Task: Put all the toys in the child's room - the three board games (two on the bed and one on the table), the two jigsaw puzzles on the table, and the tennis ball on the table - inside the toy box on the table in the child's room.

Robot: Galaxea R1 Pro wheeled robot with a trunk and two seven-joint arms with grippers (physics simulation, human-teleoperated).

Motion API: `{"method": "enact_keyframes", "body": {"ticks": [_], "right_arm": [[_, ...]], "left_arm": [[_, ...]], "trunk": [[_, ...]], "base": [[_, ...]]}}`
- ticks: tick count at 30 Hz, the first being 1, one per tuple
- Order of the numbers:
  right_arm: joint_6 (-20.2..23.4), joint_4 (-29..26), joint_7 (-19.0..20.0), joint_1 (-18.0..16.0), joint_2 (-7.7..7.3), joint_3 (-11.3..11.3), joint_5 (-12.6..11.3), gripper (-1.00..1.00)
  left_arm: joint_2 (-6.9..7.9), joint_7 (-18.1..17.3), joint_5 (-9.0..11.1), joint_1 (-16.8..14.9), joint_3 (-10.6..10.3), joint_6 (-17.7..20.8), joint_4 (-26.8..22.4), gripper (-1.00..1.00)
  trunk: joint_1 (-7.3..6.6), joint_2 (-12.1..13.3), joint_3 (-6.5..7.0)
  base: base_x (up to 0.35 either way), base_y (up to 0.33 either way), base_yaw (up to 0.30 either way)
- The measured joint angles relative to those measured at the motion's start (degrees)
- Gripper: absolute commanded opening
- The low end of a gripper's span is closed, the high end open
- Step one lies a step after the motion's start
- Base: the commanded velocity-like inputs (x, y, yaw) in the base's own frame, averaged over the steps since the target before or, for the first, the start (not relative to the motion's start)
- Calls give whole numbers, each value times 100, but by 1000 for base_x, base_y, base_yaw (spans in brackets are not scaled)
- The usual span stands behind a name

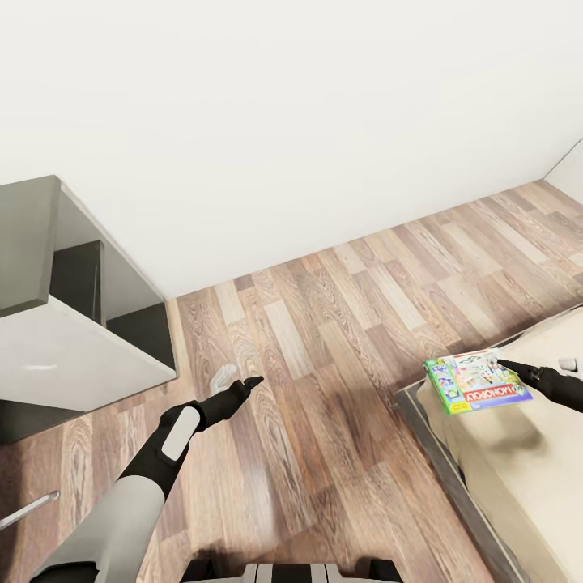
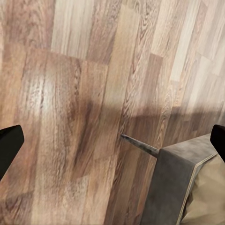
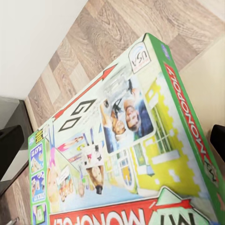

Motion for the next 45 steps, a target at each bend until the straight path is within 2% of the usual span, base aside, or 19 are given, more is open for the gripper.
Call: {"method": "enact_keyframes", "body": {"ticks": [18, 45], "right_arm": [[0, 0, -5, -1, 4, 0, 8, 100], [-17, 0, -9, 0, 2, 0, 8, 100]], "left_arm": [[0, 9, 1, 1, 4, -1, 2, 100], [0, 17, 0, 0, 6, -7, 9, 100]], "trunk": [[0, 0, 0], [0, 0, 0]], "base": [[-2, 0, 114], [0, 0, 12]]}}
